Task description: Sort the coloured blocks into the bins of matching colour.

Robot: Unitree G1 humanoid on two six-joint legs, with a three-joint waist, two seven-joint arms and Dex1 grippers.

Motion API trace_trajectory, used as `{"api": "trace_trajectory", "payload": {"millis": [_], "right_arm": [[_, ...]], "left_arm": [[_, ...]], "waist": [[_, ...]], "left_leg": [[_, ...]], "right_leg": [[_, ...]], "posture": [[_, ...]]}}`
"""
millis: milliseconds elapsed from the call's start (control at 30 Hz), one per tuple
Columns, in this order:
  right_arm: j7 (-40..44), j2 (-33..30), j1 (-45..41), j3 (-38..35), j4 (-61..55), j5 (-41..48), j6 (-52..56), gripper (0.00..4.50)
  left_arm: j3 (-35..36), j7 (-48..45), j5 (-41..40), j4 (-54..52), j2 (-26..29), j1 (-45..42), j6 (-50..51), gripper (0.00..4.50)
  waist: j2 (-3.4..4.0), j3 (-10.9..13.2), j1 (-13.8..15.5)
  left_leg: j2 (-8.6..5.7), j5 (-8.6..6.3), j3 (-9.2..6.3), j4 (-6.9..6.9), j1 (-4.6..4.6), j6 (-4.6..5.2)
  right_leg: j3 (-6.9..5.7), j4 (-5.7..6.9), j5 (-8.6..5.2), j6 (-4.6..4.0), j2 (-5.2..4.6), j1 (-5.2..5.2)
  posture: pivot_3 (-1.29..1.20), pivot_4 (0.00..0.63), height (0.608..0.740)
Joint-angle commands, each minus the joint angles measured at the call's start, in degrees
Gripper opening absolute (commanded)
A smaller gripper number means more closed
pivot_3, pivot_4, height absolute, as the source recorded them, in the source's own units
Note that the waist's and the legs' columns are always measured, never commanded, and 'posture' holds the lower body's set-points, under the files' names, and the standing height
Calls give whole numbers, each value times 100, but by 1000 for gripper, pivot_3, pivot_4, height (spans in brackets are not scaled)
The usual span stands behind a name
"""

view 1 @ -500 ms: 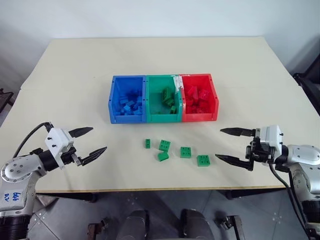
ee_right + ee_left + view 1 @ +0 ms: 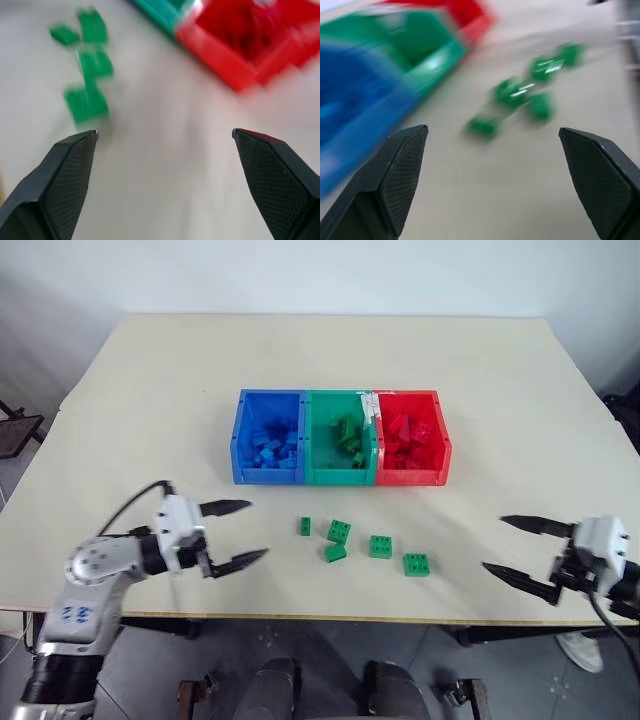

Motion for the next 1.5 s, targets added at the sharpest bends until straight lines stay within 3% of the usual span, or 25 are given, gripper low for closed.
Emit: {"api": "trace_trajectory", "payload": {"millis": [33, 200, 400, 600, 733, 933, 1033, 1267, 1400, 1500], "right_arm": [[113, -99, 94, -90, 151, -133, -267, 4500], [74, -229, -352, 642, -269, -289, 497, 4500], [8, -106, -1370, 1811, -695, -571, 1373, 4500], [140, 203, -2020, 2749, -368, -1087, 1226, 4500], [296, 358, -2140, 3001, -90, -1221, 861, 3595], [344, 478, -2211, 2999, -46, -1136, 781, 1511], [369, 502, -2235, 2807, -167, -870, 799, 1476], [-1151, 1368, -3385, 2438, -821, -71, 2508, 1476], [-2113, 2038, -4478, 2893, -552, -599, 3119, 1476], [-2956, 2789, -5424, 3186, 293, -1154, 3253, 1476]], "left_arm": [[-445, -347, 193, -65, -98, -252, -313, 4445], [-481, -406, 255, 161, -146, -258, -493, 4445], [29, -355, 151, 264, 99, 138, -598, 4445], [648, -246, 77, 89, 367, 823, -619, 4445], [875, -129, 42, -126, 390, 1118, -571, 4500], [997, -8, 1, -329, 360, 1307, -508, 4500], [1079, 138, -89, -412, 286, 1341, -444, 4500], [1398, 700, -436, -674, 60, 1387, -47, 4500], [1741, 1023, -696, -806, -81, 1556, 182, 4500], [1990, 1293, -751, -764, -208, 1604, 226, 4500]], "waist": [[1, 0, -65], [3, 1, -192], [5, 2, -173], [5, 2, -126], [5, 3, -55], [5, 3, -53], [5, 3, -55], [7, 4, -153], [7, 4, -192], [7, 4, -245]], "left_leg": [[1, 0, 3, -1, 2, -2], [17, 0, 14, -6, 9, -5], [45, -3, 9, 2, 4, -6], [44, -6, -6, 0, -3, -7], [41, -15, -1, 9, -9, 1], [45, -17, 1, 13, -6, -3], [45, -17, 2, 10, -6, -3], [65, -20, 7, 15, -5, -17], [89, -33, -4, 12, -6, -39], [87, -35, 1, 9, -6, -44]], "right_leg": [[0, 0, 0, 0, 3, 0], [7, 1, -1, -1, 12, -5], [7, 0, -1, -2, 12, -6], [1, -1, -1, -3, 13, -11], [3, -7, -1, -2, 10, -11], [1, -6, -1, -2, 13, -8], [2, -6, -1, -2, 14, -10], [7, -3, 4, -11, 30, -15], [10, 1, 1, -28, 67, -25], [11, 10, -4, -36, 74, -36]], "posture": [[0, 150, 740], [0, 150, 740], [0, 150, 740], [0, 150, 740], [0, 150, 740], [0, 150, 740], [0, 150, 740], [0, 150, 740], [0, 150, 740], [0, 150, 740]]}}
